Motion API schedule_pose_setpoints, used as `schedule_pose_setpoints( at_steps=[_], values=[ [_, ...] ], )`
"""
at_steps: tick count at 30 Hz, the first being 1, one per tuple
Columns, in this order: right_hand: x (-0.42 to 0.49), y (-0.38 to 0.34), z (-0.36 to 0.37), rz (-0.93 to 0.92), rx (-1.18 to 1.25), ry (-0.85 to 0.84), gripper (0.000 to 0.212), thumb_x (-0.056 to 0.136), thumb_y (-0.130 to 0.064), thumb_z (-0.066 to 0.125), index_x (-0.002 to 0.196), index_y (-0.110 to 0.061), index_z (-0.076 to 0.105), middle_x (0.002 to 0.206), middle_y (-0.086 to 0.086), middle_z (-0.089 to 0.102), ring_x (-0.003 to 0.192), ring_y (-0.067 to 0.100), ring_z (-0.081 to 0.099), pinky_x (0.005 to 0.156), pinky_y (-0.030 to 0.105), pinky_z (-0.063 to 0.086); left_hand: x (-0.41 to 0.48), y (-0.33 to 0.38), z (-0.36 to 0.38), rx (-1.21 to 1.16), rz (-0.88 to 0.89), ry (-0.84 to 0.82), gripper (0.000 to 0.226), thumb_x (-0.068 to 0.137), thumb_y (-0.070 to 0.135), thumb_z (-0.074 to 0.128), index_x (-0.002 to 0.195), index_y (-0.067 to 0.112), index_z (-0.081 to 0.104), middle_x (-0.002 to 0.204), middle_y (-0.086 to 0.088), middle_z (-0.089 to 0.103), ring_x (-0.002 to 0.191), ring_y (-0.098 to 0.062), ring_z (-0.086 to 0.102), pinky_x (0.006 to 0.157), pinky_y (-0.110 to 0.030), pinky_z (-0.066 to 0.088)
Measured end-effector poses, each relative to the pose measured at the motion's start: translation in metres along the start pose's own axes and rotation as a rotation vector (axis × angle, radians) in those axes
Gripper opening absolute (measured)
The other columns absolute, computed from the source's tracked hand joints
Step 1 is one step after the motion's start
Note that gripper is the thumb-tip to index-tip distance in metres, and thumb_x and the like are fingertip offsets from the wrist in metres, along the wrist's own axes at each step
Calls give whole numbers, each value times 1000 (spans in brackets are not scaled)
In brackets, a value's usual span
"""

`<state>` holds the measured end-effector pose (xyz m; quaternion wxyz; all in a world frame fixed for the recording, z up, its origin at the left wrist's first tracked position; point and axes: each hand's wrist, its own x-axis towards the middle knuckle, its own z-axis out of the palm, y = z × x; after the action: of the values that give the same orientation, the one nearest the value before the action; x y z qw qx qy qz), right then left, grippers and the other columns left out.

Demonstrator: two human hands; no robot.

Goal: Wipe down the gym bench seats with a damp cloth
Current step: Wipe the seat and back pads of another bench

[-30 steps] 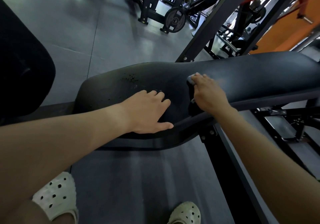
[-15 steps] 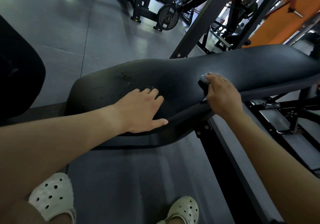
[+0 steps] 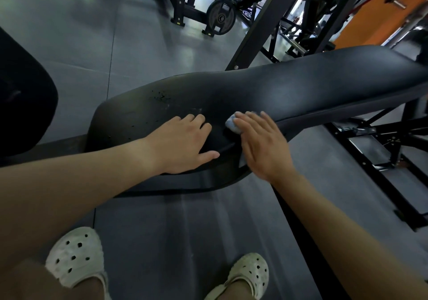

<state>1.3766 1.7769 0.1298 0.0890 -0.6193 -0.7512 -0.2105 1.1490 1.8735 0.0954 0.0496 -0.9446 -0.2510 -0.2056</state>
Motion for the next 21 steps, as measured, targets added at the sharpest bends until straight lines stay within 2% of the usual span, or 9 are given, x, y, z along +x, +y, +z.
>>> schedule_pose_setpoints(
  at_steps=[4,7,9,14,18,19,21],
  values=[
    [2,34,-4,244,-7,147,38,101,-18,43,136,-13,57,147,4,55,141,24,45,124,47,21,-2,2,2,41,-20,-29,77,98,73,18,132,13,54,133,-7,55,112,-23,57,93,-41,53],
    [4,15,7,451,38,272,35,103,-20,42,134,-14,57,148,3,54,145,23,39,127,46,15,-3,3,2,41,-38,-39,78,98,72,18,134,12,54,136,-9,54,115,-24,57,94,-41,53],
    [5,-12,17,496,82,319,33,105,-22,39,133,-15,56,148,3,52,147,22,34,128,45,12,-5,2,2,48,-46,-44,79,98,73,18,136,13,53,137,-9,53,116,-24,57,94,-42,53],
    [-12,-66,37,271,157,241,40,103,-19,41,138,-9,56,151,6,50,148,26,34,126,49,17,-13,-5,1,74,-52,-61,82,95,76,17,138,15,51,136,-9,54,114,-24,58,92,-41,52],
    [-12,-44,19,44,34,122,40,103,-19,42,139,-10,57,149,6,54,144,26,43,126,49,18,-20,-15,-3,97,-66,-85,90,93,81,14,140,15,52,136,-7,55,113,-23,59,93,-39,52],
    [-10,-34,13,14,-31,91,41,103,-20,42,139,-11,57,148,5,55,143,25,45,126,50,16,-22,-19,-3,95,-75,-93,90,93,82,15,141,15,51,136,-6,54,114,-23,58,94,-39,52],
    [1,-17,5,95,-111,57,43,102,-24,41,140,-14,56,148,3,56,143,22,45,127,50,9,-27,-26,-4,98,-99,-112,92,93,84,16,142,15,51,136,-5,54,116,-23,58,96,-40,51]
  ],
)
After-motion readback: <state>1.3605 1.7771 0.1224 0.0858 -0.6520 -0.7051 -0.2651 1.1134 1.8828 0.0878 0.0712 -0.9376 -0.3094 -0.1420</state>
